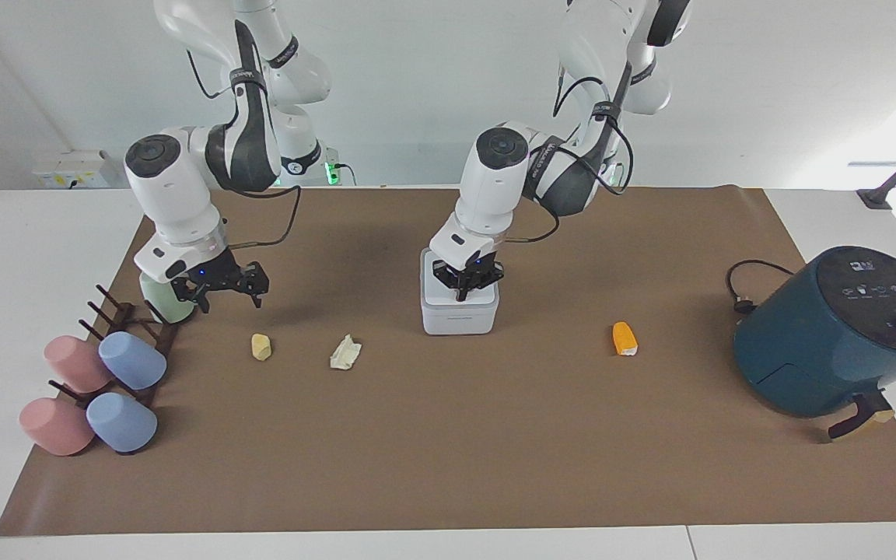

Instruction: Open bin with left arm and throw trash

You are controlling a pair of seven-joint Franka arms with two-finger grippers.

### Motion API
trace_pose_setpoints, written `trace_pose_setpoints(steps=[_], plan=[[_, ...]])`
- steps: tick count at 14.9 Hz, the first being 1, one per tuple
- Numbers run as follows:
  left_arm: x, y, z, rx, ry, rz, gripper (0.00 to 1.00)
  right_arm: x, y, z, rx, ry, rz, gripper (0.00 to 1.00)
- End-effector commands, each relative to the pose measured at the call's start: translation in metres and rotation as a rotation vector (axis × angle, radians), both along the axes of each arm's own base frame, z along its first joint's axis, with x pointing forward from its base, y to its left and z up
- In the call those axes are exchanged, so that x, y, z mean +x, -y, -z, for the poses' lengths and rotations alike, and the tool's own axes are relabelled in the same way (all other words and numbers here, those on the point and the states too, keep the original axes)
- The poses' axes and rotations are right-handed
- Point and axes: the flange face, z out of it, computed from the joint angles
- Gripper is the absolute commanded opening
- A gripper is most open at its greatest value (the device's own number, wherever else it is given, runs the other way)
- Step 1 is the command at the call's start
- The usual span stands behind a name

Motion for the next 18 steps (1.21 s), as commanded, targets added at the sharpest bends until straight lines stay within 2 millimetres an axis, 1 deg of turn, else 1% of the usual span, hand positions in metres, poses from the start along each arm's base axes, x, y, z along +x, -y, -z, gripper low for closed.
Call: trace_pose_setpoints(steps=[1, 2, 3, 4, 5, 6, 7, 8, 10, 11, 12, 13, 14, 15, 16, 17, 18], plan=[[-0.008, 0.004, 0.010, -0.007, -0.004, -0.010, 0.00, -0.006, -0.001, 0.024, 0.005, 0.012, -0.040, 1.00], [-0.012, 0.006, 0.015, -0.005, -0.005, -0.004, 0.00, -0.011, 0.001, 0.038, 0.004, 0.010, -0.049, 1.00], [-0.015, 0.007, 0.020, -0.003, -0.005, 0.000, 0.00, -0.012, 0.003, 0.052, 0.002, 0.013, -0.069, 1.00], [-0.018, 0.007, 0.027, 0.005, -0.006, 0.006, 0.00, -0.010, 0.004, 0.058, -0.002, 0.024, -0.100, 1.00], [-0.024, 0.011, 0.033, 0.012, -0.008, 0.018, 0.00, -0.006, 0.004, 0.067, -0.003, 0.033, -0.121, 1.00], [-0.026, 0.011, 0.039, 0.014, -0.007, 0.020, 0.00, -0.003, -0.001, 0.071, -0.004, 0.047, -0.132, 1.00], [-0.026, 0.011, 0.041, 0.015, -0.008, 0.020, 0.00, -0.002, -0.002, 0.074, -0.004, 0.053, -0.135, 1.00], [-0.026, 0.011, 0.039, 0.016, -0.009, 0.021, 0.00, -0.002, -0.002, 0.075, -0.005, 0.055, -0.140, 0.98], [-0.023, 0.004, 0.020, 0.009, 0.002, 0.017, 0.00, 0.000, -0.003, 0.079, -0.006, 0.070, -0.152, 0.89], [-0.022, -0.007, -0.006, 0.013, 0.002, 0.012, 0.00, 0.003, -0.004, 0.081, -0.008, 0.093, -0.155, 0.85], [-0.020, -0.015, -0.022, 0.014, -0.003, 0.004, 0.00, 0.004, -0.005, 0.082, -0.006, 0.101, -0.153, 0.85], [-0.019, -0.028, -0.046, 0.009, -0.001, -0.011, 0.00, 0.004, -0.005, 0.084, -0.006, 0.099, -0.155, 0.77], [-0.020, -0.039, -0.065, 0.009, 0.001, -0.020, 0.00, 0.004, -0.006, 0.084, -0.005, 0.099, -0.156, 0.69], [-0.018, -0.055, -0.083, 0.010, 0.006, -0.036, 0.00, 0.004, -0.006, 0.083, -0.005, 0.104, -0.155, 0.64], [-0.018, -0.070, -0.099, 0.014, 0.009, -0.029, 0.00, 0.006, -0.007, 0.084, -0.005, 0.121, -0.155, 0.62], [-0.012, -0.096, -0.116, 0.016, 0.013, -0.026, 0.00, 0.006, -0.007, 0.086, 0.003, 0.129, -0.144, 0.62], [-0.005, -0.121, -0.124, 0.021, 0.007, -0.015, 0.00, 0.006, -0.008, 0.087, 0.013, 0.129, -0.133, 0.61]])
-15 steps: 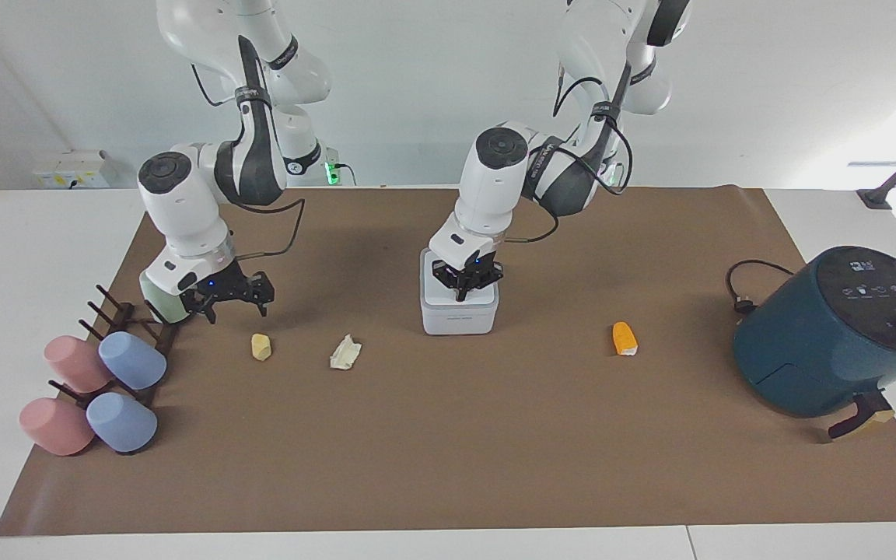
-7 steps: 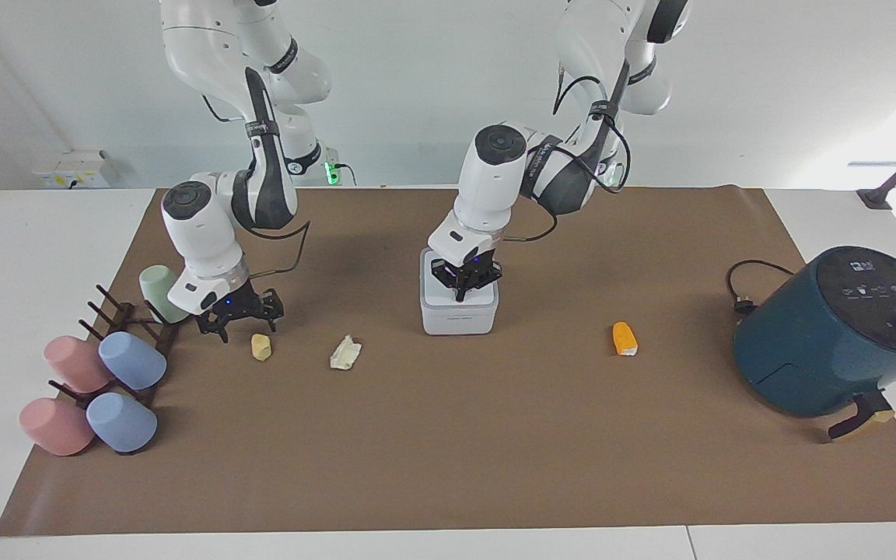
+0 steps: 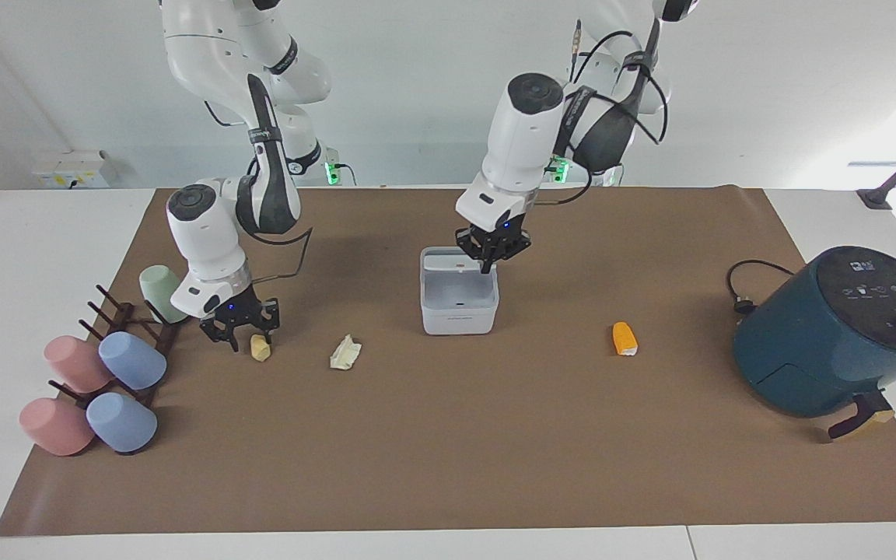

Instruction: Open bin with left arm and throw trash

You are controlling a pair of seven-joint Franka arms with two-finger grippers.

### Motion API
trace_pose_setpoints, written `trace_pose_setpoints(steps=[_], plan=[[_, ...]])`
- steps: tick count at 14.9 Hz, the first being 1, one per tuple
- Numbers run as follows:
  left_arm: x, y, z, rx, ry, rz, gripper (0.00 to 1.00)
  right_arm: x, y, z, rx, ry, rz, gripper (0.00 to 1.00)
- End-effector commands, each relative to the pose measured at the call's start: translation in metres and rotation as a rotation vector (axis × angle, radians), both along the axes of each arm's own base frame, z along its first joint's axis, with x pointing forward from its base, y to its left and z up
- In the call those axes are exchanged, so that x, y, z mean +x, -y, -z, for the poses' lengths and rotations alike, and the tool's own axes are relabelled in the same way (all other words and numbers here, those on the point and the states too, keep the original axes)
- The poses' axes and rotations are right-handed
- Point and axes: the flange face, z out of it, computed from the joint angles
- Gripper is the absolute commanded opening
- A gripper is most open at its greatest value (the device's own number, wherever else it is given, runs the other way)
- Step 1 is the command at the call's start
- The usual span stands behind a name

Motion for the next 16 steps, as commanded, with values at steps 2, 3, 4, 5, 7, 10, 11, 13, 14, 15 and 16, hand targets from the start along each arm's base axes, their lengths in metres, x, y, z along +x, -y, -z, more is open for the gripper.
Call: trace_pose_setpoints(steps=[2, 3, 4, 5, 7, 10, 11, 13, 14, 15, 16], plan=[[0.026, -0.100, -0.019, 0.011, -0.026, 0.057, 0.00, 0.000, -0.001, 0.004, 0.026, 0.015, 0.004, 0.16], [0.036, -0.123, -0.013, 0.014, -0.025, 0.063, 0.01, 0.000, -0.001, 0.002, 0.026, 0.016, 0.004, 0.00], [0.044, -0.145, -0.007, 0.017, -0.028, 0.067, 0.39, 0.001, -0.005, 0.000, 0.029, 0.021, 0.004, 0.00], [0.052, -0.160, 0.004, 0.020, -0.034, 0.071, 0.69, 0.002, -0.005, -0.004, 0.031, 0.022, 0.008, 0.00], [0.061, -0.183, 0.038, 0.019, -0.005, 0.079, 0.99, 0.001, -0.010, -0.016, 0.038, 0.022, 0.024, 0.00], [0.068, -0.221, 0.088, 0.025, 0.031, 0.120, 1.00, -0.008, -0.032, -0.049, 0.065, -0.017, 0.099, 0.00], [0.073, -0.236, 0.111, 0.030, 0.030, 0.140, 1.00, -0.011, -0.044, -0.066, 0.076, -0.026, 0.141, 0.00], [0.075, -0.250, 0.143, 0.032, 0.060, 0.133, 1.00, -0.018, -0.082, -0.097, 0.096, -0.068, 0.219, 0.00], [0.075, -0.251, 0.153, 0.031, 0.081, 0.129, 1.00, -0.020, -0.098, -0.107, 0.102, -0.084, 0.258, 0.00], [0.077, -0.252, 0.167, 0.031, 0.088, 0.125, 1.00, -0.023, -0.121, -0.119, 0.113, -0.093, 0.303, 0.00], [0.079, -0.249, 0.178, 0.032, 0.088, 0.129, 1.00, -0.023, -0.138, -0.129, 0.124, -0.096, 0.351, 0.00]])
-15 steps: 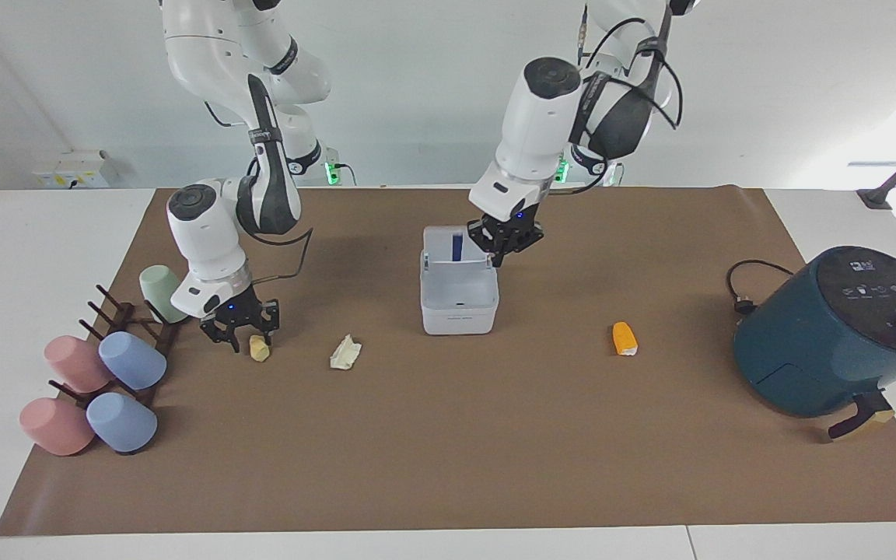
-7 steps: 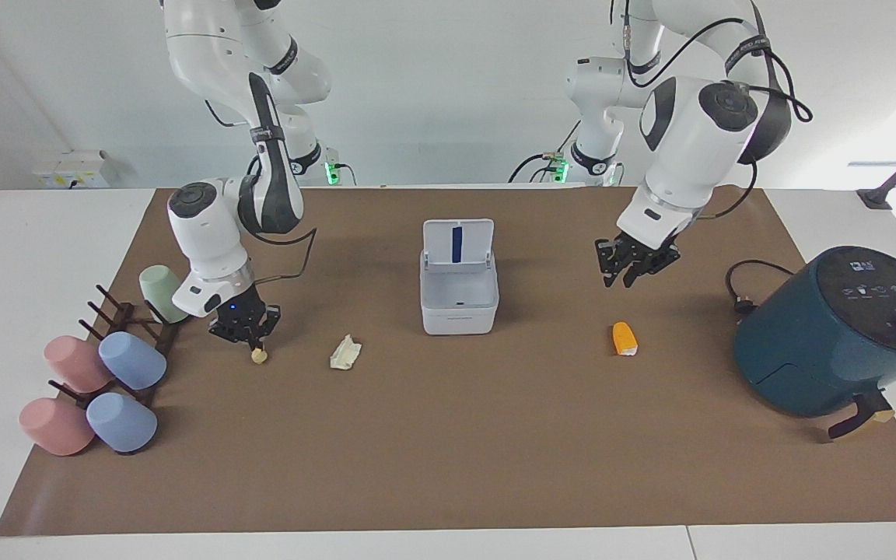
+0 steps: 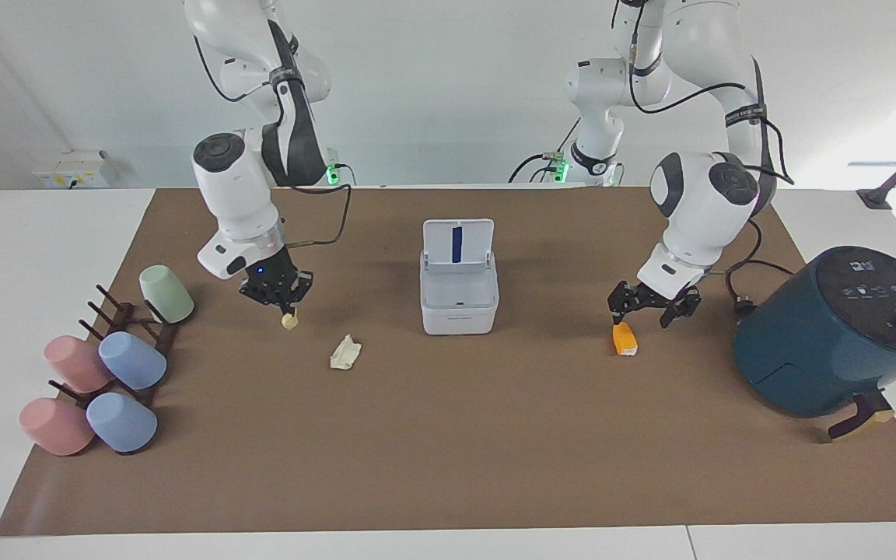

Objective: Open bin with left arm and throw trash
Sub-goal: 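Drop the tan piece into the bin with the right gripper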

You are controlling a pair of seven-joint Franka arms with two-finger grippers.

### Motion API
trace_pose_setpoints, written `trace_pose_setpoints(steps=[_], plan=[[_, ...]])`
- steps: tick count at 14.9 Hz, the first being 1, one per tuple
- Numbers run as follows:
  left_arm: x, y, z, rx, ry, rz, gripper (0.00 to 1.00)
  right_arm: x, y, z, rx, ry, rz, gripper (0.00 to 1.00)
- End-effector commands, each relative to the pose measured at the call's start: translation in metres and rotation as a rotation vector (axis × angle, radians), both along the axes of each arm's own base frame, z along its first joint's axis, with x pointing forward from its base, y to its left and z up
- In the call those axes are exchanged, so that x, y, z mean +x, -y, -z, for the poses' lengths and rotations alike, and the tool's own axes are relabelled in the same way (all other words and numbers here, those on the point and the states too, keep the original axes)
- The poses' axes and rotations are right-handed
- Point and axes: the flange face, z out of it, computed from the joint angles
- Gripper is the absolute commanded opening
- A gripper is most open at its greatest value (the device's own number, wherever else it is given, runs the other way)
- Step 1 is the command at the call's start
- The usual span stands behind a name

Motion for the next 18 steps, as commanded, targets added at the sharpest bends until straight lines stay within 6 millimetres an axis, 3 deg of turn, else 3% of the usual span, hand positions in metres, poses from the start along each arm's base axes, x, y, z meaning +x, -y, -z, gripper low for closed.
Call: trace_pose_setpoints(steps=[1, 4, 7, 9, 11, 14, 16, 17, 18], plan=[[0.001, 0.005, 0.028, -0.004, 0.023, 0.019, 1.00, -0.003, -0.048, -0.026, 0.040, -0.014, 0.122, 0.00], [0.005, 0.008, 0.053, 0.017, 0.025, 0.043, 1.00, -0.016, -0.108, -0.031, 0.091, 0.011, 0.216, 0.00], [0.007, 0.008, 0.056, 0.041, 0.033, 0.068, 0.99, -0.019, -0.134, -0.032, 0.159, 0.042, 0.240, 0.00], [0.007, 0.006, 0.059, 0.063, 0.033, 0.087, 0.92, -0.027, -0.167, -0.033, 0.276, 0.039, 0.252, 0.00], [0.008, 0.006, 0.063, 0.064, 0.030, 0.087, 0.77, -0.035, -0.195, -0.021, 0.306, 0.032, 0.213, 0.00], [0.008, 0.005, 0.063, 0.063, 0.031, 0.083, 0.37, -0.049, -0.229, -0.010, 0.342, 0.031, 0.194, 0.00], [0.010, 0.005, 0.061, 0.063, 0.035, 0.083, 0.19, -0.053, -0.233, -0.008, 0.340, 0.015, 0.217, 0.00], [0.010, 0.005, 0.060, 0.063, 0.034, 0.083, 0.13, -0.055, -0.234, -0.007, 0.336, 0.010, 0.214, 0.35], [0.012, 0.004, 0.058, 0.063, 0.035, 0.081, 0.08, -0.055, -0.234, -0.008, 0.332, 0.005, 0.213, 0.88]])
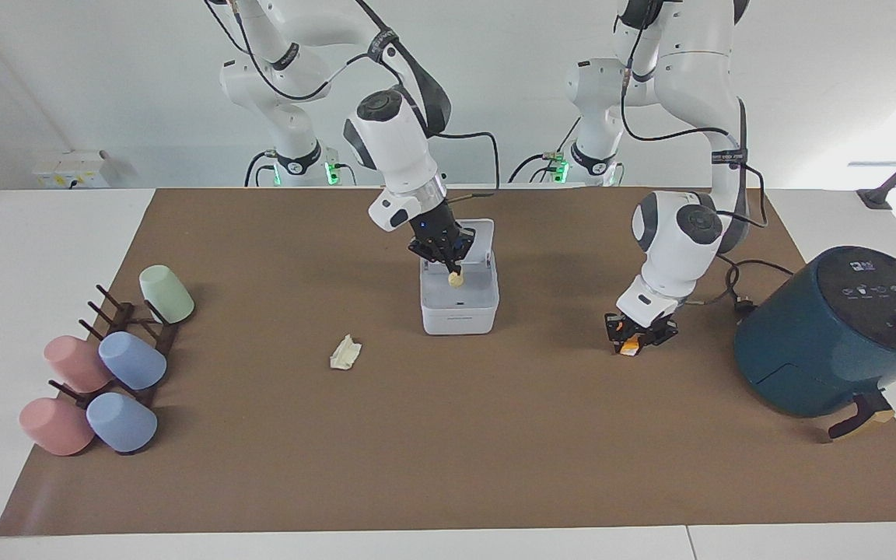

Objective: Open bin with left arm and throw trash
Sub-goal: 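Drop the tan piece into the bin with the right gripper, then carry the orange piece over the bin and release it with the left gripper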

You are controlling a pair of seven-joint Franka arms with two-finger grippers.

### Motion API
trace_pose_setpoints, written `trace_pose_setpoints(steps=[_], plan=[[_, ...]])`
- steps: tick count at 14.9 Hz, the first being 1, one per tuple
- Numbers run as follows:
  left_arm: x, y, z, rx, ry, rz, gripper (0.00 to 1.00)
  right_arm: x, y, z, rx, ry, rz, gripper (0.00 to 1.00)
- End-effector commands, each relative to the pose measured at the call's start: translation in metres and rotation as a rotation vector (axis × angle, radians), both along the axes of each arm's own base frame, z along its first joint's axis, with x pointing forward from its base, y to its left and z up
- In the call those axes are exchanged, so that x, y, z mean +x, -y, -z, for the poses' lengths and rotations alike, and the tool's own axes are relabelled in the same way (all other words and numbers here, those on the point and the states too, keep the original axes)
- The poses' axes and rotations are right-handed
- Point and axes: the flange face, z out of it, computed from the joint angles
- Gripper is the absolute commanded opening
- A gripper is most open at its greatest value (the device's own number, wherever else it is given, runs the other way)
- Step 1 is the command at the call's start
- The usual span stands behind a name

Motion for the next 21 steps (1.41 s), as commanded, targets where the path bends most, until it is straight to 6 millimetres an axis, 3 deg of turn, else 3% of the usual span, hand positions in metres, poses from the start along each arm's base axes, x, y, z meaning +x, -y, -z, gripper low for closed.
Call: trace_pose_setpoints(steps=[1, 3, 7, 9, 11, 14, 15, 17, 19, 21], plan=[[0.008, -0.003, -0.007, 0.013, 0.025, 0.010, 0.07, 0.002, 0.000, -0.004, 0.008, -0.026, 0.013, 1.00], [0.016, -0.002, -0.027, 0.018, 0.009, 0.006, 0.06, 0.008, -0.003, -0.019, 0.005, -0.042, -0.001, 1.00], [0.044, 0.017, -0.114, 0.012, -0.060, -0.052, 0.06, 0.030, 0.006, -0.040, -0.040, -0.085, -0.041, 1.00], [0.046, 0.052, -0.159, -0.081, -0.076, -0.115, 0.03, 0.047, 0.034, -0.035, -0.089, -0.051, -0.070, 1.00], [0.037, 0.107, -0.183, -0.126, -0.073, -0.215, 0.02, 0.067, 0.073, -0.029, -0.110, -0.021, -0.098, 1.00], [0.004, 0.200, -0.194, -0.184, -0.041, -0.257, 0.02, 0.083, 0.121, -0.015, -0.157, 0.025, -0.169, 1.00], [-0.017, 0.234, -0.186, -0.190, -0.047, -0.209, 0.02, 0.084, 0.135, -0.006, -0.163, 0.049, -0.147, 1.00], [-0.041, 0.252, -0.172, -0.186, -0.053, -0.187, 0.02, 0.086, 0.157, 0.017, -0.157, 0.070, -0.108, 1.00], [-0.071, 0.276, -0.151, -0.180, -0.057, -0.142, 0.03, 0.093, 0.163, 0.044, -0.153, 0.059, -0.134, 1.00], [-0.081, 0.280, -0.128, -0.178, -0.053, -0.132, 0.03, 0.101, 0.172, 0.069, -0.187, 0.090, -0.216, 1.00]])
